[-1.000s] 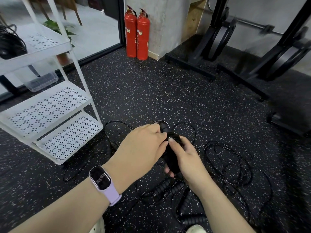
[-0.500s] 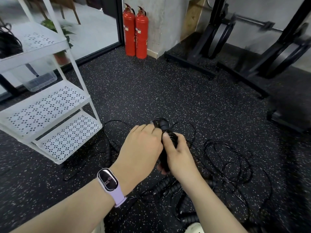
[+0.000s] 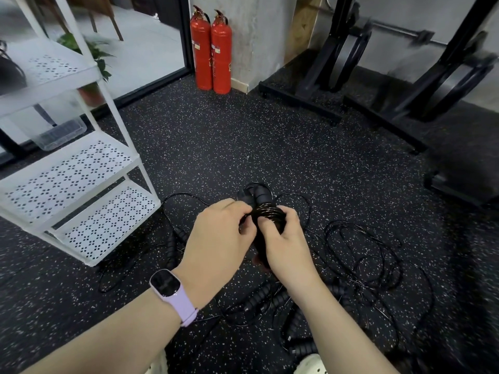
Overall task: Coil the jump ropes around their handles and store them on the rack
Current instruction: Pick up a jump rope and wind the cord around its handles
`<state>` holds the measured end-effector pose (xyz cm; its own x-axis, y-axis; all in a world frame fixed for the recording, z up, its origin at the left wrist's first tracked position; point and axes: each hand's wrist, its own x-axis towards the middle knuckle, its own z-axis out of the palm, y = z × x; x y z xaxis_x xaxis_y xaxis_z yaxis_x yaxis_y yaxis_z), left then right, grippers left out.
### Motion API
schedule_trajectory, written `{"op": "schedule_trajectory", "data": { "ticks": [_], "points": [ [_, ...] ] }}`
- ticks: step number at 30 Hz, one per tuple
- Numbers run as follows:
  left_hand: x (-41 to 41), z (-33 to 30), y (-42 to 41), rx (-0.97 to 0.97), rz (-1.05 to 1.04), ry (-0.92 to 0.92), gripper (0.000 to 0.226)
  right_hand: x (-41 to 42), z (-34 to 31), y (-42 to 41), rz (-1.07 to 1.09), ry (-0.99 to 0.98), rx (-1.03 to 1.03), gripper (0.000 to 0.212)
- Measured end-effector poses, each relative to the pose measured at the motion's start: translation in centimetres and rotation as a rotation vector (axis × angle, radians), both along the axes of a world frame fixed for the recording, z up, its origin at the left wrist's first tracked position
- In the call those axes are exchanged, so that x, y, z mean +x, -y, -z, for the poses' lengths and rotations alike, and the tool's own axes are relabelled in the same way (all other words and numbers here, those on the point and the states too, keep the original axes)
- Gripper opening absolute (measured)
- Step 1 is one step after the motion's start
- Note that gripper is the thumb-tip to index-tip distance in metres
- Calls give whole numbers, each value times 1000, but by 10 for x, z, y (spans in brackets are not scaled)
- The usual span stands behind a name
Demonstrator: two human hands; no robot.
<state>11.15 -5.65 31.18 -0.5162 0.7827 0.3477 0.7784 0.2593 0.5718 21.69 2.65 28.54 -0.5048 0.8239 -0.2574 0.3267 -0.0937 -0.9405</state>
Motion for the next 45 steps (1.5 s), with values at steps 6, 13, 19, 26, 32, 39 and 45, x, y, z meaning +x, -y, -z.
{"op": "schedule_trajectory", "data": {
  "ticks": [6, 13, 19, 26, 32, 39, 45],
  "points": [
    [1, -5, -2, -140, 103, -313, 10, -2, 5, 3, 7, 27, 5, 30],
    [-3, 6, -2, -47, 173, -439, 34, 0, -3, 4, -13, -33, -254, 10],
    [-14, 11, -4, 72, 288, -424, 29, 5, -10, 0, -45, -46, -379, 18],
    [-11, 10, 1, 242, 205, -259, 27, 12, -17, -1, -80, -139, -405, 22],
    [-3, 7, 3, 265, 171, -158, 30, 14, -19, 0, -28, -200, -358, 18],
    [0, -5, 2, 209, 94, 233, 26, 17, -17, -1, -17, -226, -300, 15],
    [-1, -8, 4, 160, 72, 555, 28, 16, -18, -3, -27, -236, -301, 18]
  ]
}}
